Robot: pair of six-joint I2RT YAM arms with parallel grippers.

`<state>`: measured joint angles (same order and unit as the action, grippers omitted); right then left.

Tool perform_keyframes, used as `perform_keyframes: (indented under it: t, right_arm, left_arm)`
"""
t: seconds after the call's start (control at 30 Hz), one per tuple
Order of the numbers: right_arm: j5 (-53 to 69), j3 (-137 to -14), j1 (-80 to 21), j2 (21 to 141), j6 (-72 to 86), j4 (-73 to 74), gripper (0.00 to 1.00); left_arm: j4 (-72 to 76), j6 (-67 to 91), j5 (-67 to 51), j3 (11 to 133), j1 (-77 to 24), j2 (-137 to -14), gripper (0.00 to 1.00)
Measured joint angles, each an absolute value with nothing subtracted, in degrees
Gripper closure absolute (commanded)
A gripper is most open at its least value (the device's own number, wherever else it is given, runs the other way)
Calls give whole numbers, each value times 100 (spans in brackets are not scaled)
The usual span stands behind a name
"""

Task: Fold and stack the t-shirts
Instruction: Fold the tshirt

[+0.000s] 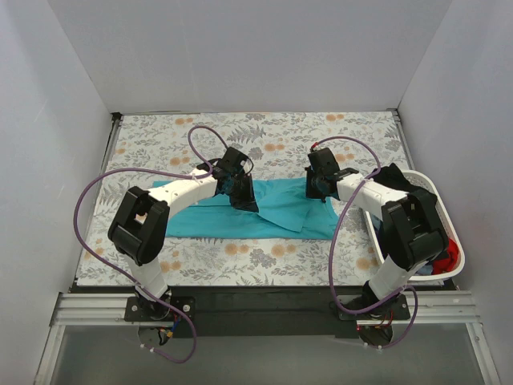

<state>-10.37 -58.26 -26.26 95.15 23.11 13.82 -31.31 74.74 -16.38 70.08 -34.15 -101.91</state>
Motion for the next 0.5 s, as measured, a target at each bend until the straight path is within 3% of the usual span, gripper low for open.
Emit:
perform_keyframes:
  t: [0.13, 0.23, 0.5]
  right_arm:
    - [-1028, -5789, -2626, 9424, 2263, 1398, 67]
    - [-996, -5682, -2641, 9205, 2246, 1420, 62]
    - [-917, -5221, -2716, 8458, 2307, 1457, 62]
  left_arm:
    - [-3068, 7452, -1730, 6987, -3411, -10226, 100]
    - [-2993, 7439, -1785, 6984, -3411, -10315, 100]
    - [-2917, 7437, -1879, 6984, -3411, -10388, 100]
